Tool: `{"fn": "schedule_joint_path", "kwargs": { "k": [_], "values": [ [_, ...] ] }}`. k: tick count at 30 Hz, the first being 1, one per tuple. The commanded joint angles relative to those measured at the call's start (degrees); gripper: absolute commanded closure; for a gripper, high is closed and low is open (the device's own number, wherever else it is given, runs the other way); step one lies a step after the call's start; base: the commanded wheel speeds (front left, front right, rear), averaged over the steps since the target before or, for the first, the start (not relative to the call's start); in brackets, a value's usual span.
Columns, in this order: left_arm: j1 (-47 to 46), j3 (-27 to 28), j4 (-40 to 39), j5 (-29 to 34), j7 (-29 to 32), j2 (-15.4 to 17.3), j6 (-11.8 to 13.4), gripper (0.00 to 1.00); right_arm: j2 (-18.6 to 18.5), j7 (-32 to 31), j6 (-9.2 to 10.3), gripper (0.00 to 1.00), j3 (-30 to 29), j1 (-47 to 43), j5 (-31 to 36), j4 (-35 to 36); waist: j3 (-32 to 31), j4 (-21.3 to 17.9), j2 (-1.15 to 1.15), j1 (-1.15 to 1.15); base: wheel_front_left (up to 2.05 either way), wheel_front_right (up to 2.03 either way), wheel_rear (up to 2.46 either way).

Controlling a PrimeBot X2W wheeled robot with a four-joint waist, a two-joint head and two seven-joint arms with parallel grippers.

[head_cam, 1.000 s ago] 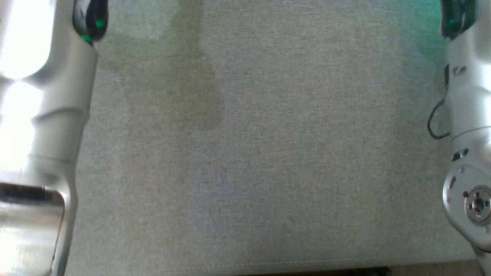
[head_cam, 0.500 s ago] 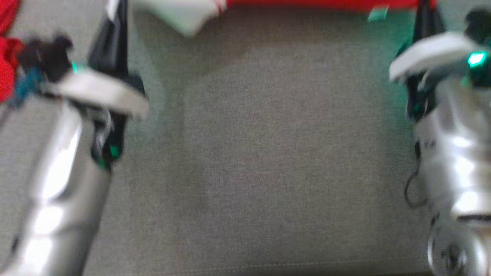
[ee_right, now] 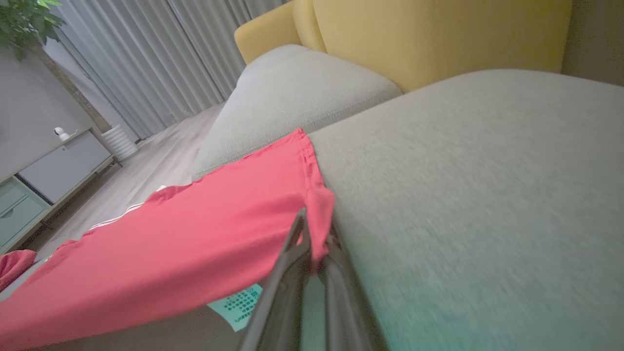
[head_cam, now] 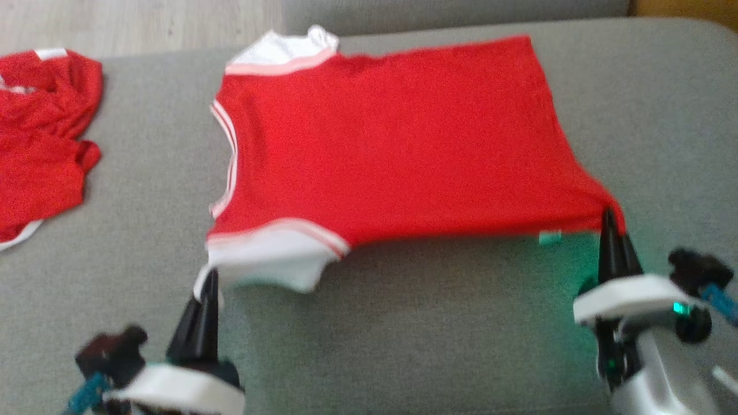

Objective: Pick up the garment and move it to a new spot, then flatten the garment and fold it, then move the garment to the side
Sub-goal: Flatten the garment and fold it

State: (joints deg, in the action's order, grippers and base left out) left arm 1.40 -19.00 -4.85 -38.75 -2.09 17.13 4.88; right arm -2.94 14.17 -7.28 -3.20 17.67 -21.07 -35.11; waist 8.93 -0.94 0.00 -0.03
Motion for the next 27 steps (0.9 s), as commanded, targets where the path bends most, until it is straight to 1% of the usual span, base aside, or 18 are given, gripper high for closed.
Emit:
{"fn": "schedule_joint_path", "kwargs": {
  "k": [1, 5, 6, 10, 14, 20, 27],
  "values": [
    [1.7, 1.9, -3.3, -0.2, -0.1, 1.2, 1.1, 1.0, 0.1, -0.8, -0.21, 1.0, 1.5, -2.8, -1.1, 4.8, -2.9, -0.3, 0.0, 0.03, 0.0, 0.0, 0.0],
    [6.5, 0.4, -5.3, -0.4, 1.2, 1.3, 2.2, 1.0, 0.1, -4.3, -0.21, 1.0, 1.2, -9.3, -1.5, 10.1, -4.2, 0.0, 0.0, 0.03, 0.0, 0.0, 0.0],
    [6.5, 0.4, -5.3, -0.4, 1.2, 1.3, 2.2, 1.0, 0.1, -4.3, -0.21, 1.0, 1.2, -9.3, -1.5, 10.1, -4.2, 0.0, 0.0, 0.03, 0.0, 0.0, 0.0],
    [8.2, -0.7, -5.5, -0.7, 2.2, 1.3, 2.4, 1.0, 0.1, -7.7, -0.21, 1.0, 0.2, -13.3, -1.1, 13.9, -4.6, 0.2, 0.0, 0.03, 0.0, 0.0, 0.0],
    [7.7, -1.2, -4.3, -1.2, 2.7, 1.0, 2.1, 1.0, 0.1, -11.0, -0.21, 1.0, 0.2, -14.7, -1.2, 16.2, -4.3, 0.3, 0.0, 0.03, 0.0, 0.0, 0.0],
    [3.4, -2.0, -1.3, -2.4, 3.8, -0.3, 0.7, 1.0, 0.1, -15.3, -0.21, 1.0, 0.5, -13.4, -1.6, 16.7, -2.6, 0.6, 0.0, 0.03, 0.0, 0.0, 0.0],
    [-6.1, -0.4, 4.2, -5.3, 3.6, -4.0, -0.4, 1.0, 0.1, -17.0, -0.21, 1.0, 0.1, -7.0, -3.9, 13.3, 0.0, 0.4, 0.0, 0.03, 0.0, 0.0, 0.0]
  ]
}}
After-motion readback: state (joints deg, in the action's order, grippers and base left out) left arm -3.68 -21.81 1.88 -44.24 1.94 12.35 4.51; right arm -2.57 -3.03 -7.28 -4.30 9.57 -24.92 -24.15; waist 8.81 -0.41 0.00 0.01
